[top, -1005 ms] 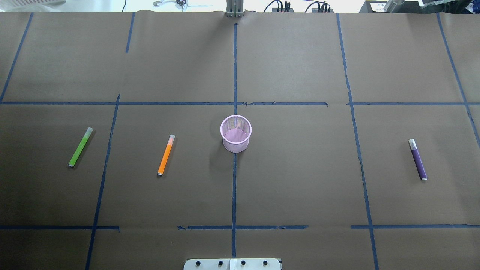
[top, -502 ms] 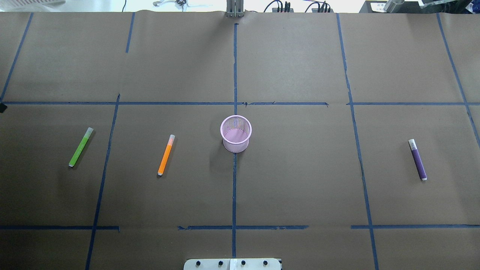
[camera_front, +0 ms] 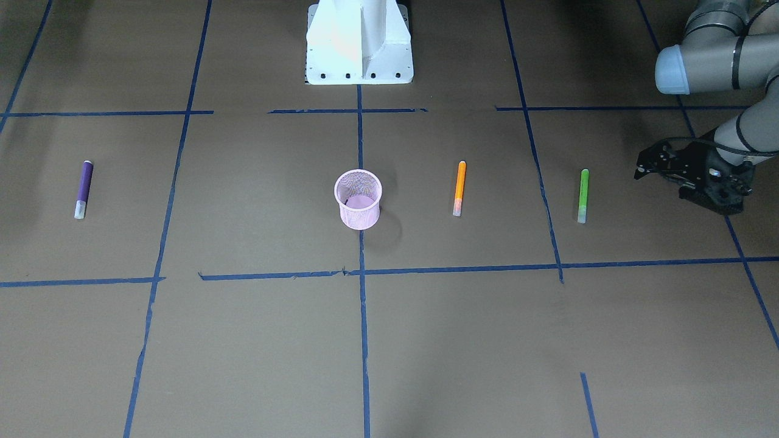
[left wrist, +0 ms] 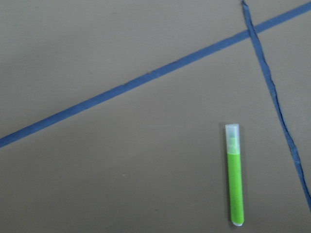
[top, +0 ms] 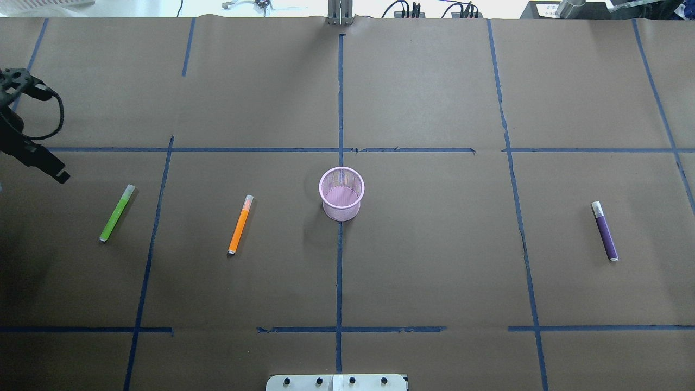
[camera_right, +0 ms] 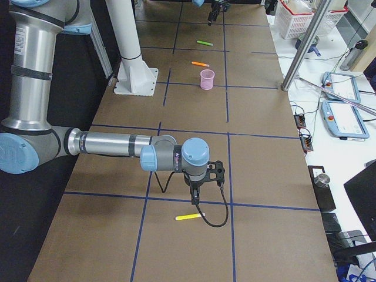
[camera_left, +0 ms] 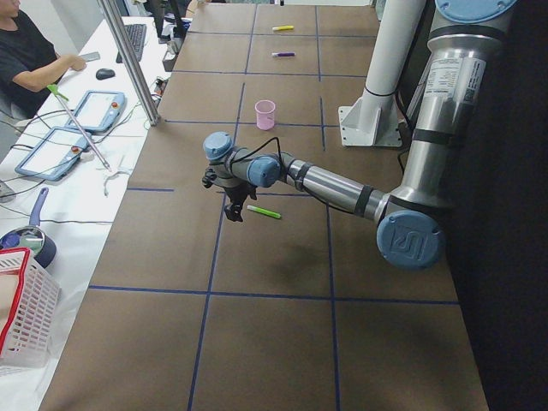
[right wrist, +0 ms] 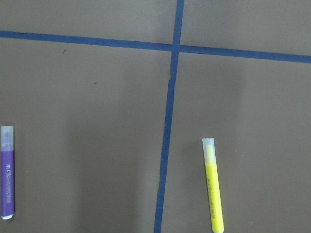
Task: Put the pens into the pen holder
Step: 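Lower the left gripper onto the green marker and grasp it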
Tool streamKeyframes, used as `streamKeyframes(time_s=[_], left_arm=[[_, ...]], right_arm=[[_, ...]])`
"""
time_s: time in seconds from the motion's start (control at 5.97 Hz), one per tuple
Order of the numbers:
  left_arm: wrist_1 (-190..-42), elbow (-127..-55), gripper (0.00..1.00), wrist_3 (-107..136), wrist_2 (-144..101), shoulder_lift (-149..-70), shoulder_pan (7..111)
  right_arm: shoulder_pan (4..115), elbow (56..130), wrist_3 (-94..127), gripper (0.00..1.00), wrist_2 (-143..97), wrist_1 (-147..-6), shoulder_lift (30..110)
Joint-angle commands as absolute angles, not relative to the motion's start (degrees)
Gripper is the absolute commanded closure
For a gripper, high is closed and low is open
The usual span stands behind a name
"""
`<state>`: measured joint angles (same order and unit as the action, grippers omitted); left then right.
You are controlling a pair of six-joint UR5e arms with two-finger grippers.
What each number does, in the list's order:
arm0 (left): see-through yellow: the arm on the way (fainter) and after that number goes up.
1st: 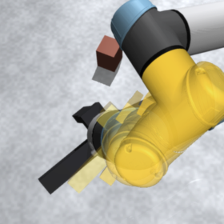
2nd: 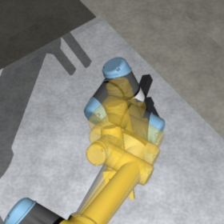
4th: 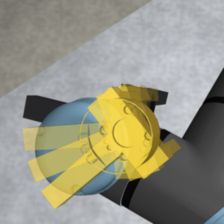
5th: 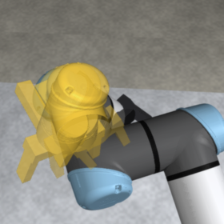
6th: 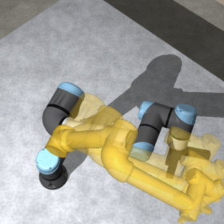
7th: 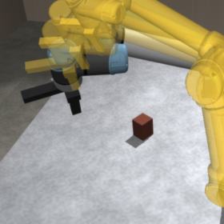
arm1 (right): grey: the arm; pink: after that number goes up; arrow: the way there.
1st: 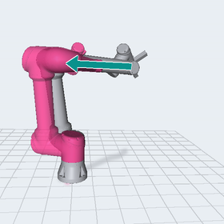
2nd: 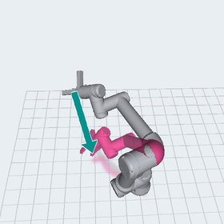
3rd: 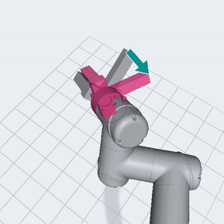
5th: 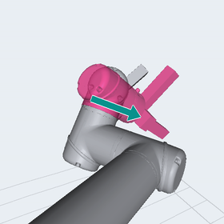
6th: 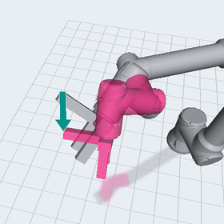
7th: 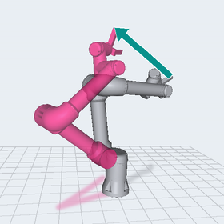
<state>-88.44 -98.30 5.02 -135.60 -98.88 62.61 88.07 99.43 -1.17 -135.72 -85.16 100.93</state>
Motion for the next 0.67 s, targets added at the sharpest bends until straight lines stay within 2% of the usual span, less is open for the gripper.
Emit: streamKeyframes(time_s=[0.0,0.33,0.5], left_arm=[[-89.46,-98.0,0.0,10.7,-129.96,-102.01,55.94],[-88.77,-96.95,0.0,11.34,-124.72,-104.41,51.16],[-88.77,-95.38,0.04,11.42,-123.76,-104.68,50.89]], right_arm=[[88.07,99.14,-1.4,0.0,-135.7,-85.17,100.9],[88.07,99.14,-1.32,0.0,-135.7,-85.17,100.9],[88.07,99.14,-1.41,0.0,-135.7,-85.17,100.9]])
